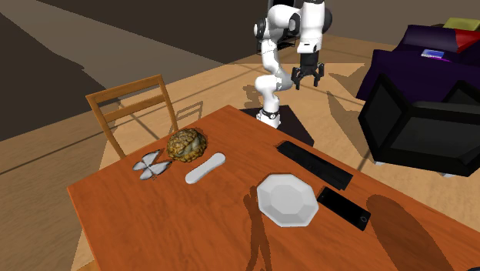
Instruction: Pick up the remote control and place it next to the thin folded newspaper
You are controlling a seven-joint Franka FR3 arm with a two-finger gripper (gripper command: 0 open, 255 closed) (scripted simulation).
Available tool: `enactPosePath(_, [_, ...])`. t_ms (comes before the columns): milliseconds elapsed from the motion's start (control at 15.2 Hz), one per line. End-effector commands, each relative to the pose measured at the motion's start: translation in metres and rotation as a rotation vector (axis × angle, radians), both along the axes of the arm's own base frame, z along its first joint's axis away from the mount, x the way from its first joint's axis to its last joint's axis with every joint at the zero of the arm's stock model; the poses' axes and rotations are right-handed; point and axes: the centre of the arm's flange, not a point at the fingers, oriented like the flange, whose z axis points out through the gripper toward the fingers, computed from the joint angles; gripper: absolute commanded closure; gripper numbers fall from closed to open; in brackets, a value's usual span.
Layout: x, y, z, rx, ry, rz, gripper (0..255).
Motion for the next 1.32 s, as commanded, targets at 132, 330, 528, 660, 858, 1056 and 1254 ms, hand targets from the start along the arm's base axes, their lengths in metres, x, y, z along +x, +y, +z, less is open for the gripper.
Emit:
enactPosePath(132, [0.018, -0.017, -0.009, 0.001, 0.008, -0.039, 0])
enactPosePath(330, [0.043, -0.044, -0.023, 0.003, 0.019, -0.099, 0])
enactPosePath(528, [0.067, -0.072, -0.037, 0.004, 0.031, -0.158, 0])
enactPosePath(660, [0.082, -0.091, -0.047, 0.005, 0.039, -0.197, 0])
enactPosePath(858, [0.102, -0.122, -0.062, 0.007, 0.050, -0.257, 0])
enactPosePath(1056, [0.121, -0.153, -0.077, 0.009, 0.062, -0.316, 0])
enactPosePath(1254, [0.138, -0.186, -0.092, 0.010, 0.073, -0.375, 0])
